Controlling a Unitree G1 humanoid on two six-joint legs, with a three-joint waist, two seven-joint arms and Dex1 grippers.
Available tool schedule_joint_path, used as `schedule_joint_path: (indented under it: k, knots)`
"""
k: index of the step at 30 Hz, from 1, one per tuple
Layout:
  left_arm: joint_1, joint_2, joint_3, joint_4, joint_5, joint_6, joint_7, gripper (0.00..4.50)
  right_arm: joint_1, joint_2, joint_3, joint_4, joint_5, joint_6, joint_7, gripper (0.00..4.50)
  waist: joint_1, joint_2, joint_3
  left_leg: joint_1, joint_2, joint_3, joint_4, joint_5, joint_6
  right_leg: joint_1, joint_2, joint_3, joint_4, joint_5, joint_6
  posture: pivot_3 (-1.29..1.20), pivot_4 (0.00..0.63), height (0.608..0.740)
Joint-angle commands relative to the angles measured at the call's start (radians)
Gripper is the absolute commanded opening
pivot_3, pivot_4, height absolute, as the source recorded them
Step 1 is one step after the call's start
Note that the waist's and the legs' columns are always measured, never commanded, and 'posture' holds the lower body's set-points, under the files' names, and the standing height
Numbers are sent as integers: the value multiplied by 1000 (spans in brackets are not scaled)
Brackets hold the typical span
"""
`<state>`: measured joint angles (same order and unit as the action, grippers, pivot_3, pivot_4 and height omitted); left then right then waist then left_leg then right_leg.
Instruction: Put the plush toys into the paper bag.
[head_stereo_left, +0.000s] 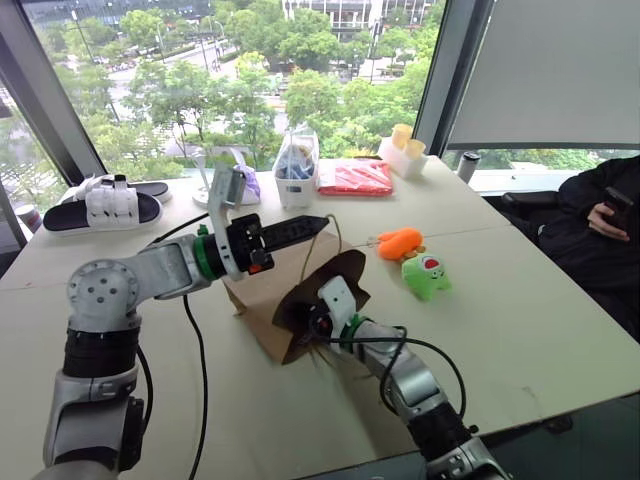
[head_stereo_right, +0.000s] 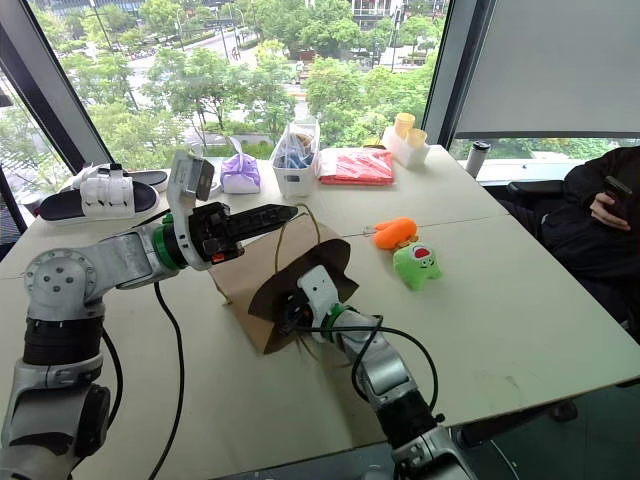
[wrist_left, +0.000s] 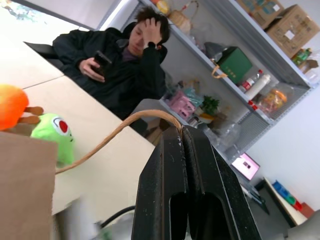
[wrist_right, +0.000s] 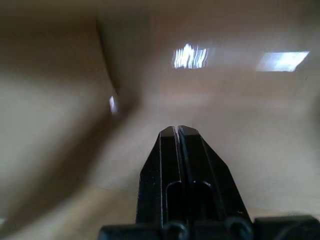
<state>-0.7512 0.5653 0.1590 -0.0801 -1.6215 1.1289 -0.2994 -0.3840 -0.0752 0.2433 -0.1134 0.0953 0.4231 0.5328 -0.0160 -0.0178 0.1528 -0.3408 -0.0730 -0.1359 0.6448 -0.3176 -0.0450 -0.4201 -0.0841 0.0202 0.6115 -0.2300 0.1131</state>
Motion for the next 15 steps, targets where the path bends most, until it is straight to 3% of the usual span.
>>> schedule_joint_path:
  k: [1, 3, 5, 7, 11, 12, 14, 15]
  knots:
    - [-13, 5, 12, 2, 39, -8, -39, 48, 36, -23, -36, -257, 107, 118, 13, 0, 1, 0, 0, 0, 0, 0, 0, 0, 0, 0, 0, 0, 0, 0, 0, 0, 150, 740]
    - [-17, -5, 10, 17, 62, -13, -46, 48, 72, -25, -140, -412, 233, 243, -20, 0, 0, 0, 0, 0, 0, 0, 0, 0, 0, 0, 0, 0, 0, 0, 0, 0, 150, 740]
    - [-26, -17, 10, 36, 81, -22, -44, 0, 78, -29, -290, -498, 330, 317, -70, 523, 4, 1, 0, 1, 1, 0, 0, 0, 0, 1, 1, 0, 0, 0, 0, 0, 150, 740]
    - [-28, -24, 13, 47, 97, -24, -47, 0, 48, -50, -418, -509, 395, 355, -117, 1174, 9, 0, 0, 0, 1, -3, 0, 0, 0, 1, 1, 0, 0, 0, 0, 0, 150, 740]
    - [-26, -38, 18, 56, 132, -20, -60, 0, -29, -124, -641, -448, 509, 407, -203, 3078, 6, 0, 0, 1, 0, -2, 0, -2, 3, 4, 1, 1, -3, 0, 0, 0, 150, 740]
    - [-26, -43, 17, 59, 143, -22, -60, 0, -38, -160, -679, -403, 493, 401, -220, 3354, 6, 1, 0, 1, 0, -2, 0, -2, 3, 4, 1, 1, -3, 0, 0, 0, 150, 740]
    - [-25, -53, 19, 62, 162, -25, -61, 0, -29, -247, -678, -311, 412, 390, -248, 4402, 6, 1, 0, 1, 0, -2, -1, -2, 3, 3, 1, 1, -3, 0, 0, 0, 150, 740]
    - [-27, -59, 21, 64, 168, -25, -59, 0, -11, -307, -634, -267, 345, 373, -250, 4461, 6, 1, 0, 1, 0, -2, -2, -1, 3, 3, 1, 1, -3, 0, 0, 0, 150, 740]
